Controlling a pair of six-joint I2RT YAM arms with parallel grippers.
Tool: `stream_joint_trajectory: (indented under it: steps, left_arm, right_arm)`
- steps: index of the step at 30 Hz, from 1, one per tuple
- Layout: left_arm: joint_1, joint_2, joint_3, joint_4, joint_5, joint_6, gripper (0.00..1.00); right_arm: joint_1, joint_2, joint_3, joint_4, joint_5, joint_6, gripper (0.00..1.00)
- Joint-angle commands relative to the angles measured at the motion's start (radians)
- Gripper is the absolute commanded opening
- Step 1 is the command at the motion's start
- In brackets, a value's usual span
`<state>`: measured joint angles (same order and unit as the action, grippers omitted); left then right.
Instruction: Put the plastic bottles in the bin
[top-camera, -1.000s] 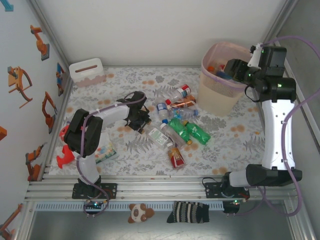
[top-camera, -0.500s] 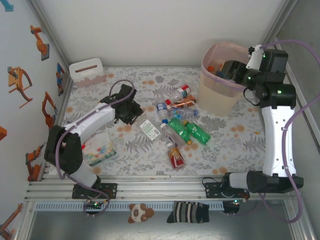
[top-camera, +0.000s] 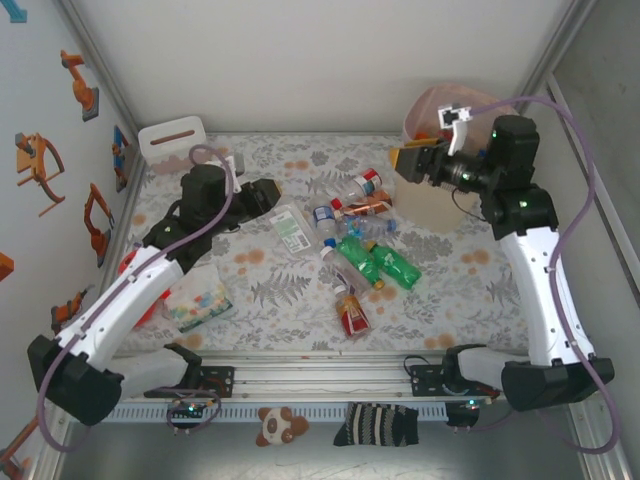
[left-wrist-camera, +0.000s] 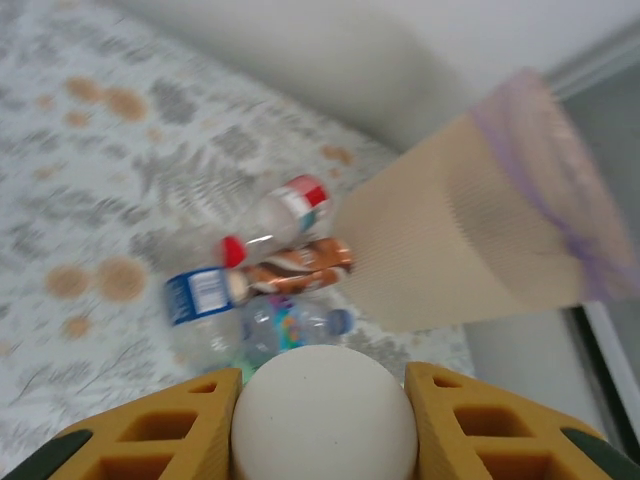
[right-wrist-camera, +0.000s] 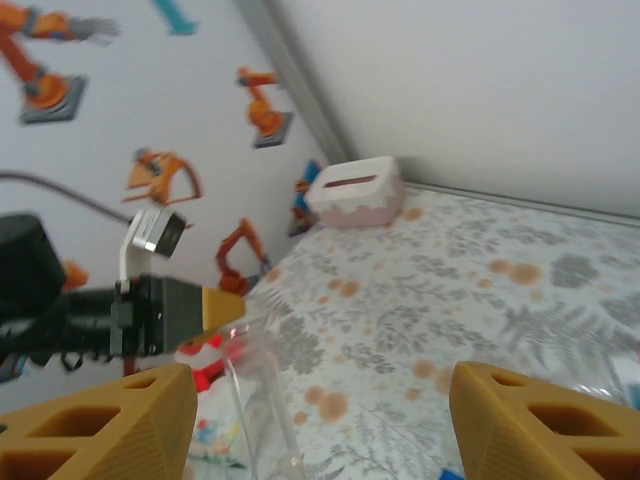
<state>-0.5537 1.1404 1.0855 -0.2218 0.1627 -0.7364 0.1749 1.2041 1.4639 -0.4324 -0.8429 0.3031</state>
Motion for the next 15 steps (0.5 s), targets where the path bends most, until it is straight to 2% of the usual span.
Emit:
stream_joint_trajectory:
  steps: [1,9,15]
  left_arm:
    - [0.005,-0.073,-0.025,0.179,0.175,0.160,0.18]
    - [0.003,-0.171,-0.014,0.338,0.507,0.298,0.10]
    - [-0.004,-0.203,-0.010,0.449,0.677,0.312,0.02]
  right_arm:
    - [0.060,-0.035,-0.036,0.147,-0.126,-0.089,0.67]
    - [0.205,-0.025,-0.038,0.113,-0.249,-0.307,0.72]
    - [0.325,0.006,-0.012,0.077,-0.283,-0.404,0.79]
